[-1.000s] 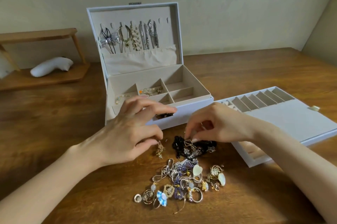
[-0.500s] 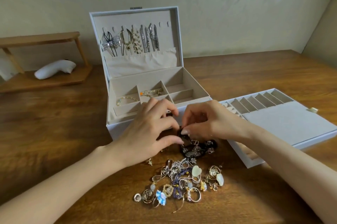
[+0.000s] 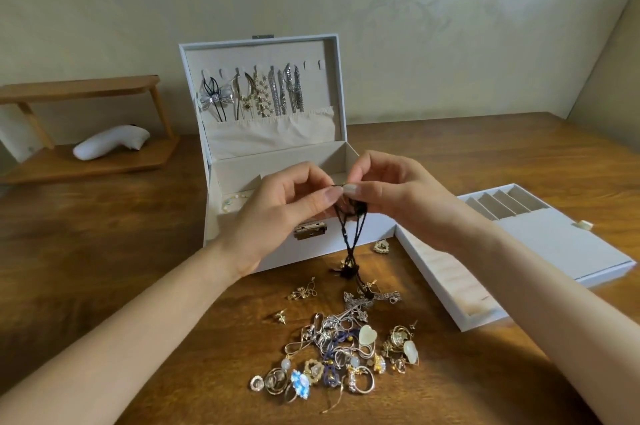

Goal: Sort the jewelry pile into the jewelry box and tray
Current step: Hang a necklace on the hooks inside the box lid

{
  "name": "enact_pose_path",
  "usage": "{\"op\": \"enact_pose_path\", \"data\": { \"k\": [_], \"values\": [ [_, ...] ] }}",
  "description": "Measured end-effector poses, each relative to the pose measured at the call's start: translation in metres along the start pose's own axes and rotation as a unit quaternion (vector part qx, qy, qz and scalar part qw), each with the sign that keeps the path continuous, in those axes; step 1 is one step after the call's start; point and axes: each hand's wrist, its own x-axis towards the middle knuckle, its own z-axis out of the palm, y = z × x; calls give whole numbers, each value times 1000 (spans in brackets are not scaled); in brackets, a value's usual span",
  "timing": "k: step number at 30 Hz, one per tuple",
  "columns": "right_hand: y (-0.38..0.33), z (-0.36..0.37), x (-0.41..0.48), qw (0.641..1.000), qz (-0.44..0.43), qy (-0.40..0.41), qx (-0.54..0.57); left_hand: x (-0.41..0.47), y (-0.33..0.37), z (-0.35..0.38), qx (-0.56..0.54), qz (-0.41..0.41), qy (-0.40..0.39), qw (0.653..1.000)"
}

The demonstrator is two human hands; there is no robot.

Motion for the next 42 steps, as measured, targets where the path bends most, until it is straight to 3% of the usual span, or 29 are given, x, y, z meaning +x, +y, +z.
{"op": "enact_pose_path", "data": {
  "k": [7,12,18,23,28,36,42],
  "values": [
    [4,3,0,992,25,-38,118,0,1,4,-138,-49,-27,989],
    [7,-8,-1,990,48,-72,109,4,6,-6,-223,-58,-16,973],
    [5,-16,-6,994,58,-93,-7,7,8,-27,-278,-4,-27,960],
    [7,-19,-8,992,68,-107,-26,9,3,-37,-331,17,-29,943],
    [13,-21,-8,990,90,-108,-14,7,-2,-39,-311,14,-21,950],
    [11,-17,-4,998,42,-35,28,6,9,-34,-263,31,-28,964],
    [4,15,-2,993,43,-106,-24,7,24,-15,-112,40,-37,992]
  ]
}}
